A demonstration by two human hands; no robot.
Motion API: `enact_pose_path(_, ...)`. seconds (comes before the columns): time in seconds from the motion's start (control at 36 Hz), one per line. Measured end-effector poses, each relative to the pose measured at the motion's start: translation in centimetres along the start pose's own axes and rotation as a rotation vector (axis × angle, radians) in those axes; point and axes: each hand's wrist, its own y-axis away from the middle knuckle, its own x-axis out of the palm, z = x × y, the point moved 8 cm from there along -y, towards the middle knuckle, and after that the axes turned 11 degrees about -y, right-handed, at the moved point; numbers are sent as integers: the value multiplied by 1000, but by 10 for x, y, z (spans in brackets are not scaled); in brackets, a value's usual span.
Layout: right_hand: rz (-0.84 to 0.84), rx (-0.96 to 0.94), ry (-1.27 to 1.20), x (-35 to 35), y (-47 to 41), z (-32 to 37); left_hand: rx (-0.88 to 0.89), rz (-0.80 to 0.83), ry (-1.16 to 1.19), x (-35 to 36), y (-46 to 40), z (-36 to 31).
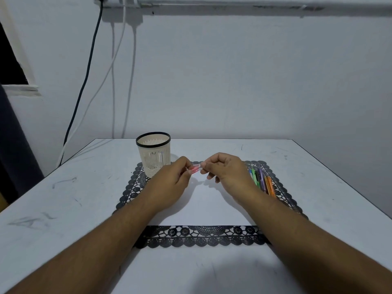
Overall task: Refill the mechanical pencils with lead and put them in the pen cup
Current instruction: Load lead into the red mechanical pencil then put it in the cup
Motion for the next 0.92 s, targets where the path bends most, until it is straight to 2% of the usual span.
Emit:
enact_pose_path(0.28,47,-57,45,6,4,8,47,19,-12,1,2,-7)
enact_pose_path(0.42,32,-19,0,8,6,4,25,-8,56,0,2,-8)
enact_pose_path(0.56,23,43,-135,15,8,-1,-37,-63,213,0,1,-9)
enact_pose_path(0.72,-198,45,-354,-7,0,9,-74,-30,205,2,0,2)
enact_pose_path(0.83,-170,46,-559,-6,-1,13,-102,23,245,7,1,8)
enact_pose_path(0.92,-148,58,-717,3,-2,9,-135,70,407,13,0,7)
